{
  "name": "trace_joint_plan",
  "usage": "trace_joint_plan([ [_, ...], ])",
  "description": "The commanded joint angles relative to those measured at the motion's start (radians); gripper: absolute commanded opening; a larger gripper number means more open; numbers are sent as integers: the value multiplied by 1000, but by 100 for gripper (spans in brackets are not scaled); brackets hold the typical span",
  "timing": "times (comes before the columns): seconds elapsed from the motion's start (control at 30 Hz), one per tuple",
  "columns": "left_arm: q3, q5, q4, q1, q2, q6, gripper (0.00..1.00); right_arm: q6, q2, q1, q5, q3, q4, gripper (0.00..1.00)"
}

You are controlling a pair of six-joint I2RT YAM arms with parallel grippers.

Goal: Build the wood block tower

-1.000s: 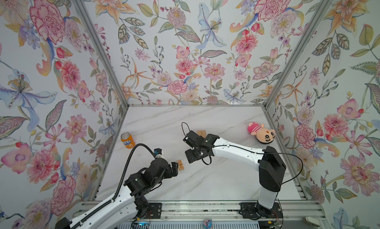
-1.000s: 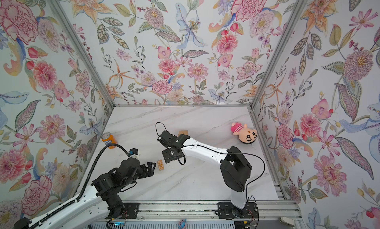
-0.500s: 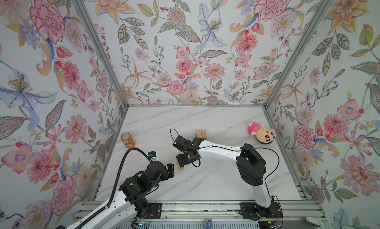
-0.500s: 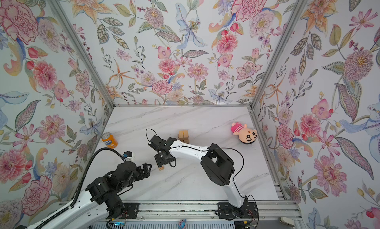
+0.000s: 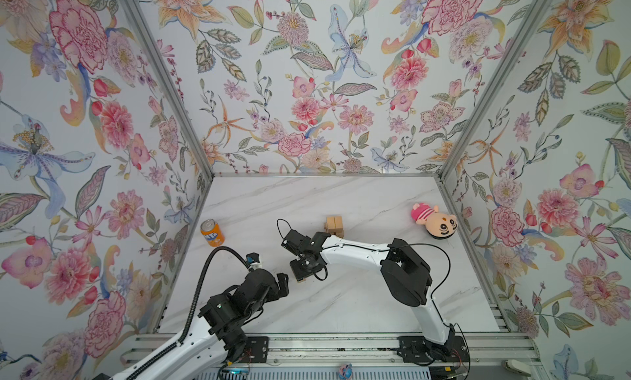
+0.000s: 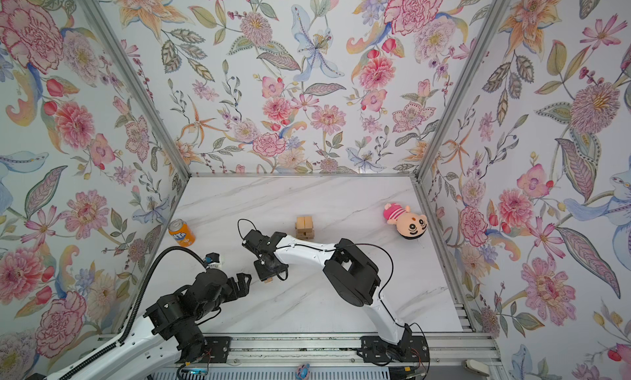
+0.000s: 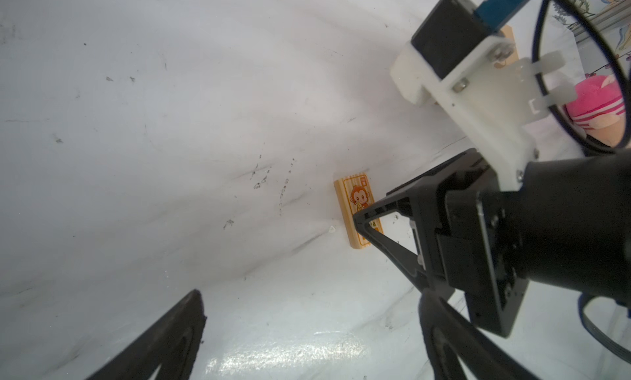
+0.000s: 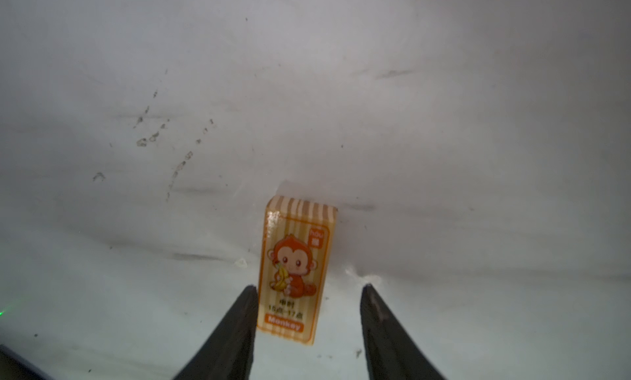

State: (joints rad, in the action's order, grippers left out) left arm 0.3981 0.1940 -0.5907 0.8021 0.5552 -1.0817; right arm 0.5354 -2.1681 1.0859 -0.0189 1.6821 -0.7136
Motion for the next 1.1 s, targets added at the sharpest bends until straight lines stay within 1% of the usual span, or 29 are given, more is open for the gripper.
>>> trace_joint_plan([
  [0.0,-30,-7,-3,2,-8,5,99,13,-28,9,14,37,-21,47],
  [0.2,-30,-14,-8,0,-34,11,99,25,-59,15,19,53,-24,44],
  [0.3,-30,-18,-5,-1,-37,14,99,22,-79,14,22,71,-37,36],
  [0.37,-31,-21,0,-3,-37,18,99,24,-89,13,28,77,-46,36],
  [0.53,-26,-30,7,-6,-40,28,99,28,-87,12,54,76,-64,28],
  [0.67,-6,-31,6,-12,-29,46,99,28,-41,8,81,68,-74,25],
  [0.83,33,-30,9,-19,-10,70,99,18,48,-21,120,68,-102,24],
  [0.97,67,-42,29,-39,31,109,99,-1,121,-70,148,77,-135,24],
  [1.07,98,-78,62,-72,95,161,99,-13,159,-120,169,86,-159,24],
])
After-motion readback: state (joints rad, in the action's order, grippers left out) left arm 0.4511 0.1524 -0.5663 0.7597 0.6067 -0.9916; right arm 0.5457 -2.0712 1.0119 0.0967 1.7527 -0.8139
